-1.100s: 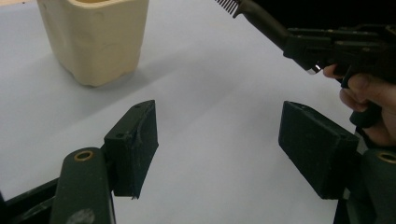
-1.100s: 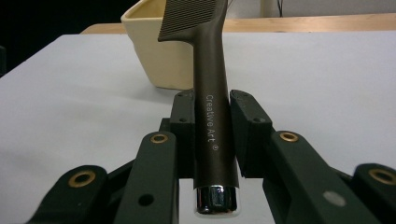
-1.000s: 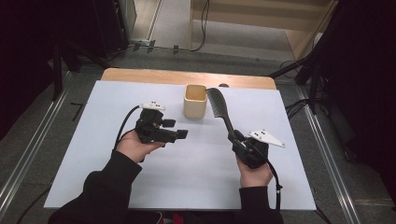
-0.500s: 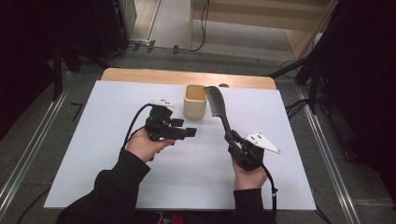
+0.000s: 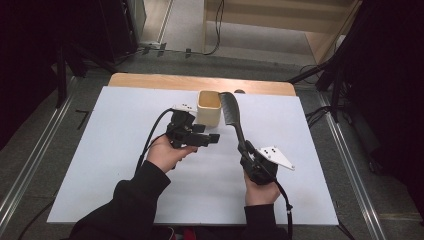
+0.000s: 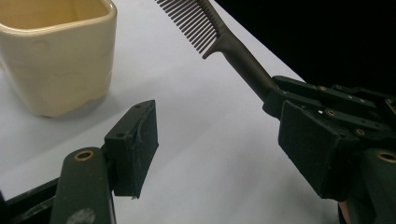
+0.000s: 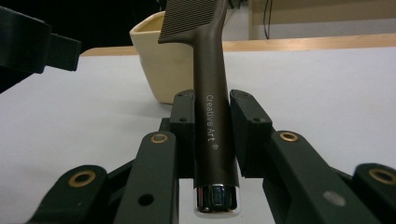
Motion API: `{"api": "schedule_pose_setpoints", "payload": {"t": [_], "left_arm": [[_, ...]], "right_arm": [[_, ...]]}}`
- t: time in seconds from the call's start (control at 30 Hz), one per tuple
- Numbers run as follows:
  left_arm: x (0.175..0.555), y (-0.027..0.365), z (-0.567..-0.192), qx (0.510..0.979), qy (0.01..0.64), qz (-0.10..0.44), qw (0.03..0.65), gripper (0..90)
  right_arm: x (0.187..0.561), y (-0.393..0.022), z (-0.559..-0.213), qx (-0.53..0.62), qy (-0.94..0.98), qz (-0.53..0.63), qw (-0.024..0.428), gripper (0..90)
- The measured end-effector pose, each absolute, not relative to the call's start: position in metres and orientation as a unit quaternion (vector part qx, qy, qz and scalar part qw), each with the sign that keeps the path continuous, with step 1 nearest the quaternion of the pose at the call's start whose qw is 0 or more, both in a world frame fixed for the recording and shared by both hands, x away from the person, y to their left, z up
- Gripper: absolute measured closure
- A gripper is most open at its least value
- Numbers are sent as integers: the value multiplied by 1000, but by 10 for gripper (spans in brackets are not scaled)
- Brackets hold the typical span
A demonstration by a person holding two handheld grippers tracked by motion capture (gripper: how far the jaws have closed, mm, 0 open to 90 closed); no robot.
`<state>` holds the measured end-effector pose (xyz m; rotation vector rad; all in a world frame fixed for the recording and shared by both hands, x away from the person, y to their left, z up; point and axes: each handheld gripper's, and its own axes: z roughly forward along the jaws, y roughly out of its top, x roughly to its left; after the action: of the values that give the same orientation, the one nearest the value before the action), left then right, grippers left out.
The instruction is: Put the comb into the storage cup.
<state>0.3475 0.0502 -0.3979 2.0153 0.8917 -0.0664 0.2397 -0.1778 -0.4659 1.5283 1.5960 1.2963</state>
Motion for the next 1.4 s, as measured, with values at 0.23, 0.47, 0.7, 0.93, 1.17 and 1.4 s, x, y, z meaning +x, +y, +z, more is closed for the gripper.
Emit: {"api": "schedule_pose_setpoints", "payload": {"t": [0.23,0.47,0.7,0.93,1.17,1.4], "left_arm": [[350,40,-397,815,365,-28,450,292],[354,29,-399,815,368,-34,446,300],[355,20,-400,816,369,-34,443,301],[358,11,-404,814,375,-38,442,300],[360,2,-407,811,382,-39,442,300],[360,-10,-406,807,386,-40,445,301]], "right_arm": [[238,-177,-468,573,589,493,286,705],[237,-176,-467,574,586,496,284,705],[237,-175,-468,572,587,499,283,705],[237,-174,-468,572,587,499,281,705],[237,-174,-467,572,584,501,283,705],[237,-172,-467,571,584,503,283,705]]}}
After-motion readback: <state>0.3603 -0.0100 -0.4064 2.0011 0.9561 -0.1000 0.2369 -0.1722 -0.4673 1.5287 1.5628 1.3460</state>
